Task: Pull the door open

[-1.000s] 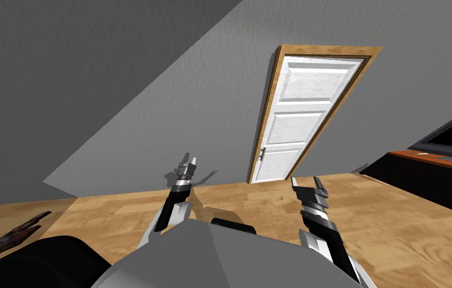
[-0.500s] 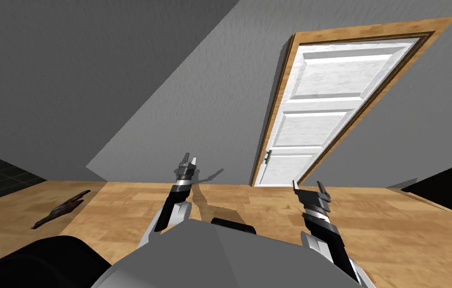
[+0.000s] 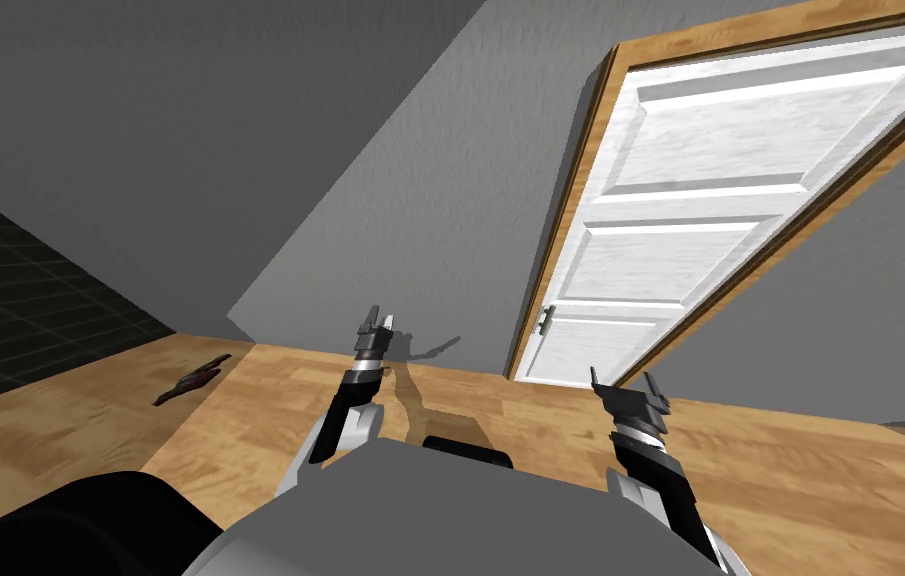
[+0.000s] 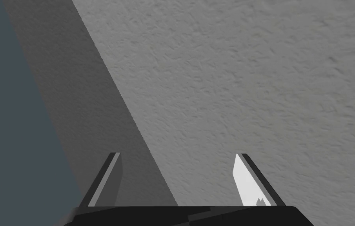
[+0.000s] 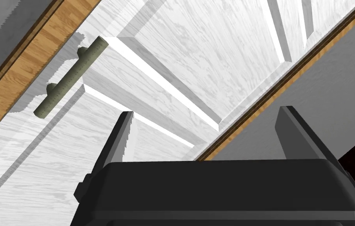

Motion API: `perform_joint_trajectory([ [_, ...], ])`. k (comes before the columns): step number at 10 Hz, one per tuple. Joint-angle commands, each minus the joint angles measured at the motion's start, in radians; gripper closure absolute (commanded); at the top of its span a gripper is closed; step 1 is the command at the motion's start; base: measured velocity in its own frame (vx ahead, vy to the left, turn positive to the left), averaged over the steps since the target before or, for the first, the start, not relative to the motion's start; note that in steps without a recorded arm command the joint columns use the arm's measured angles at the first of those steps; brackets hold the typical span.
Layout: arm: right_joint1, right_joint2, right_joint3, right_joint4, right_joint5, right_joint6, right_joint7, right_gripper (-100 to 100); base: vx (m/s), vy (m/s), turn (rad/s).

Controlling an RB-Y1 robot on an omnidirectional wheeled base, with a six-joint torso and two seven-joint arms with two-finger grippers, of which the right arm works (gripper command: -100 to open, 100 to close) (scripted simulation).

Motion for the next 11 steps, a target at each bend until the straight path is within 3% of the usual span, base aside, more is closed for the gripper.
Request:
perform_joint_trajectory([
  [1, -0.014, -0.001, -0.015, 0.045, -0.002, -0.012, -0.046, -100, 0.038, -0.116, 0.242],
  [11, -0.079, 0.004, -0.102, 0.256, -0.014, -0.043, -0.305, -100, 0.015, -0.114, 0.207],
])
